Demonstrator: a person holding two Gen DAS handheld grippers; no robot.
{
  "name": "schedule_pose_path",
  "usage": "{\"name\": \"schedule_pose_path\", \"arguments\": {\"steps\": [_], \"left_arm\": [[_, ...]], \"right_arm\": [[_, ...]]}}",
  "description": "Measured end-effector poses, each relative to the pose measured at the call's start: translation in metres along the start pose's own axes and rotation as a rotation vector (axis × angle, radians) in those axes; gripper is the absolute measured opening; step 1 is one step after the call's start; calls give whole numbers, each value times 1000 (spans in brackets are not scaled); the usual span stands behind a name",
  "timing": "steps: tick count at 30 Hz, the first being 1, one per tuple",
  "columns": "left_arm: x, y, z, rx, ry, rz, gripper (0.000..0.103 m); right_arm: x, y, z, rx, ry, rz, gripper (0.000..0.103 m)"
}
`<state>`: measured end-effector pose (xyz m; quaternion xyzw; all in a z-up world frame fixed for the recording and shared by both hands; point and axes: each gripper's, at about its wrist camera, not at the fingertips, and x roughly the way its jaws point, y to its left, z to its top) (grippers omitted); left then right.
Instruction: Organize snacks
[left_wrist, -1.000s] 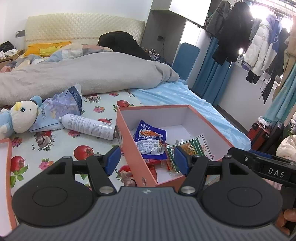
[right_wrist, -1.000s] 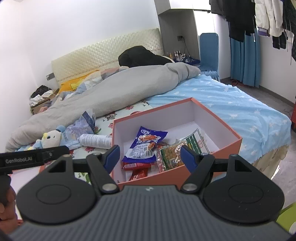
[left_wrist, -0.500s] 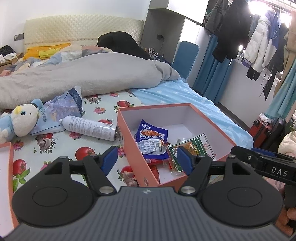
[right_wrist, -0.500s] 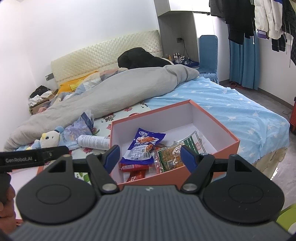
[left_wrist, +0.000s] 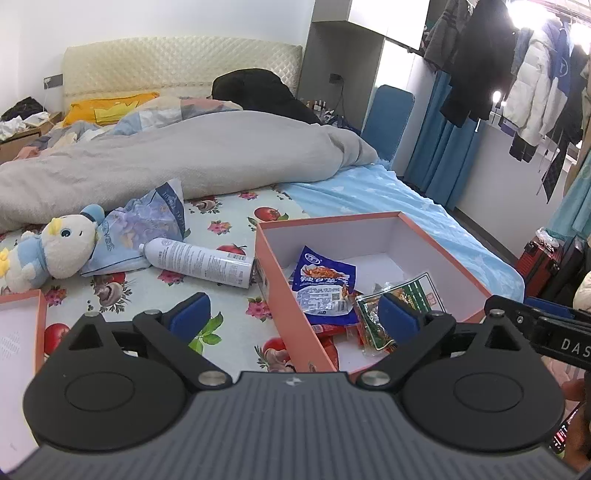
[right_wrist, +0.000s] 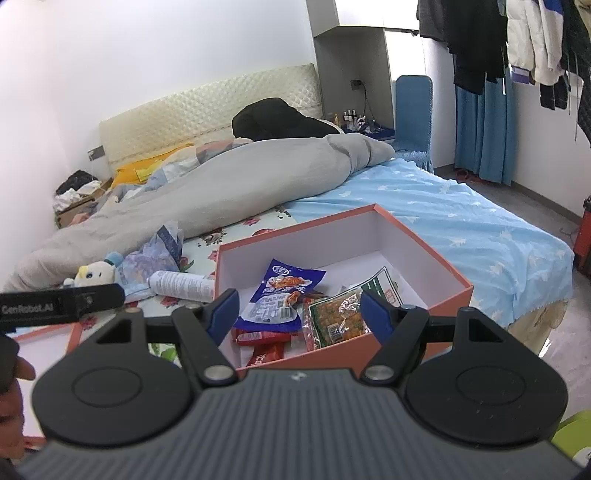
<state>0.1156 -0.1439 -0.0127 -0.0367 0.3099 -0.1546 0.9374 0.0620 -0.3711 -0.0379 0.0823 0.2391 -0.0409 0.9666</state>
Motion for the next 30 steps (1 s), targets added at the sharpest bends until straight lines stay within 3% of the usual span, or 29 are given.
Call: {"name": "schedule_pose_path", "arguments": {"steps": [1,3,30], "left_arm": [[0,0,0,0,1,2,100],[0,0,1,2,3,7,100],[5,-2,0,-3,23,31,101]], "right_arm": [[0,-1,0,5,-6,-5,97],[1,-3,0,10,-5,-18,103],[5,-6,0,7,4,-48,103]]}}
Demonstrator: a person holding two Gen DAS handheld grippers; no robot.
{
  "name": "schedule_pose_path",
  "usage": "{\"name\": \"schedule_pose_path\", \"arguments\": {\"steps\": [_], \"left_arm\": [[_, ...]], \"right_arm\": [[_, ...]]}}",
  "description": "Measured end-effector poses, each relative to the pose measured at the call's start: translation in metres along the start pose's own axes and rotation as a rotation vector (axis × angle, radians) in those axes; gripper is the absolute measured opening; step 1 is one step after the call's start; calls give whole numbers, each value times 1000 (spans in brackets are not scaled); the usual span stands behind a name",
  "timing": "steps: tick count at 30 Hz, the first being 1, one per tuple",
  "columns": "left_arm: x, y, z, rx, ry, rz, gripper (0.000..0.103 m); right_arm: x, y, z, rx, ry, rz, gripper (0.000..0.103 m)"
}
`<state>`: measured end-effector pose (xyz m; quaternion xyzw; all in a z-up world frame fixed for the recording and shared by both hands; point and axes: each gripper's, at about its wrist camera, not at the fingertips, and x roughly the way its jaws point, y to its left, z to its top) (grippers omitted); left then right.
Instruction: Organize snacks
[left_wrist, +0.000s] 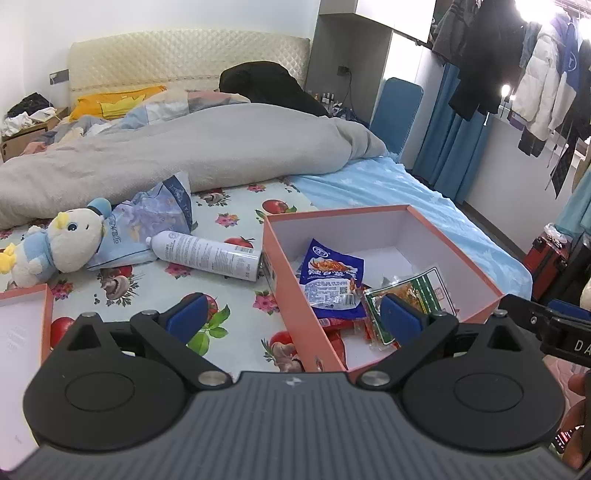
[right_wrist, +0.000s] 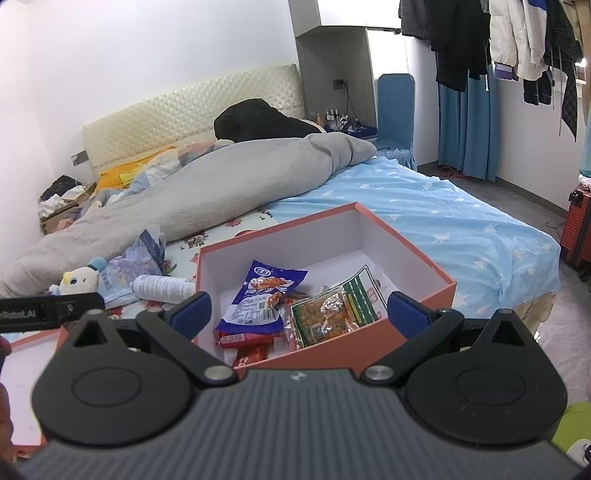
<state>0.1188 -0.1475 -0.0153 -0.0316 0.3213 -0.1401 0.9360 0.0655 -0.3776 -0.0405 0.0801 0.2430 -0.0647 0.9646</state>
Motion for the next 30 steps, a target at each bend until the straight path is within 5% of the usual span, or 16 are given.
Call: {"name": "schedule_pose_path", "arguments": {"steps": [30], "left_arm": [[-2,2,1,-16,1,-19,101]], "right_arm": [[-4,4,2,-10,-17,1,103]]}}
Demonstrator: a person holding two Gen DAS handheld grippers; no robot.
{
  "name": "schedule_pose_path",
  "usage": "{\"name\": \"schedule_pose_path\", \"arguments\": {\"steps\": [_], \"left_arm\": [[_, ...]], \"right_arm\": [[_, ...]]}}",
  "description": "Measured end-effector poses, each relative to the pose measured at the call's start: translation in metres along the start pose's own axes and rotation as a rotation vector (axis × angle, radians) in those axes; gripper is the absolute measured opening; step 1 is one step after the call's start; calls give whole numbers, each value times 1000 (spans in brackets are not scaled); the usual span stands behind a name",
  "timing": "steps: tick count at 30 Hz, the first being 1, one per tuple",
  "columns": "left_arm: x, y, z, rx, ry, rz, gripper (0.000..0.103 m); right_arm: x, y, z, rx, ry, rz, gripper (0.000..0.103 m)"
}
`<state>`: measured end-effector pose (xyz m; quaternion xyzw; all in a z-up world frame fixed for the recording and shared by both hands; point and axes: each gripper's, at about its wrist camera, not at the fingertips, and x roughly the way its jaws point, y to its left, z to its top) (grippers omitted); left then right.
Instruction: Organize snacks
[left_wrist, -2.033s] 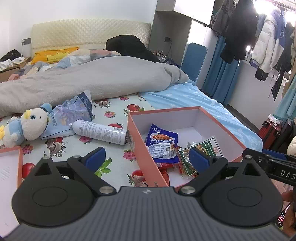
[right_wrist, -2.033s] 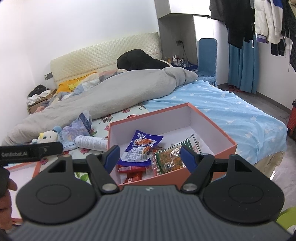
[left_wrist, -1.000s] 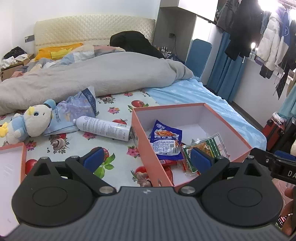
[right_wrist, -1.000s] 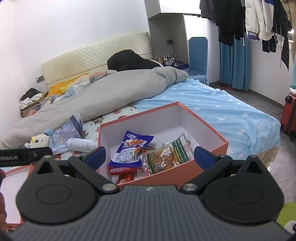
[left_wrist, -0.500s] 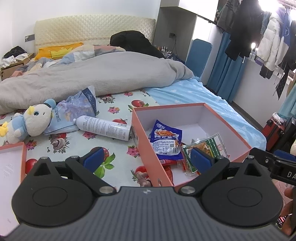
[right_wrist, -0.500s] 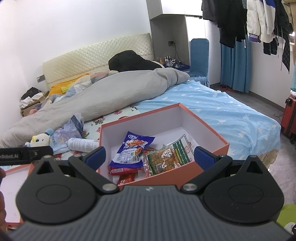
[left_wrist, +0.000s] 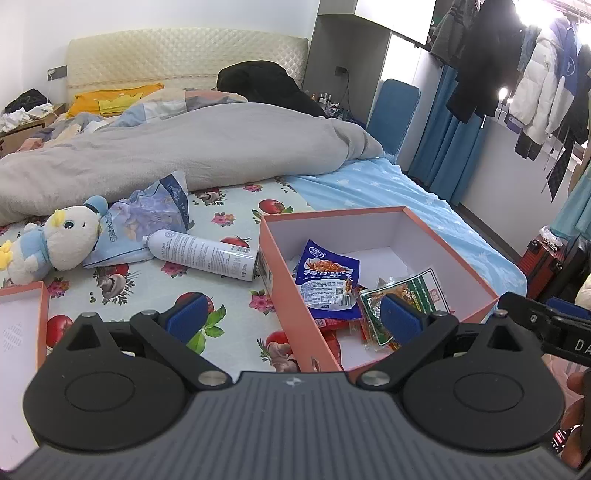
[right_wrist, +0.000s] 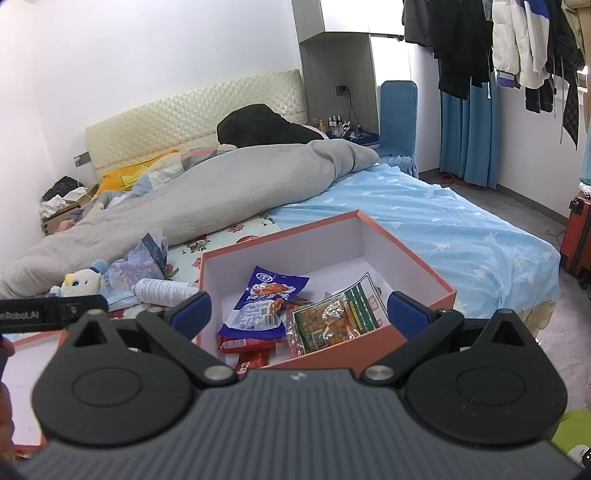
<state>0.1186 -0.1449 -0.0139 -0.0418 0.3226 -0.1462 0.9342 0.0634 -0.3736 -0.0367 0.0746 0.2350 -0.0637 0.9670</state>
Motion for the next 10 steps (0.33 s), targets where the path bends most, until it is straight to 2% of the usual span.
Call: {"name": "schedule_pose_path", "arguments": {"steps": [10], "left_arm": [[1,3,0,-7,7,0,101]], "right_arm": [[-1,0,-2,-1,1,1,103]]}}
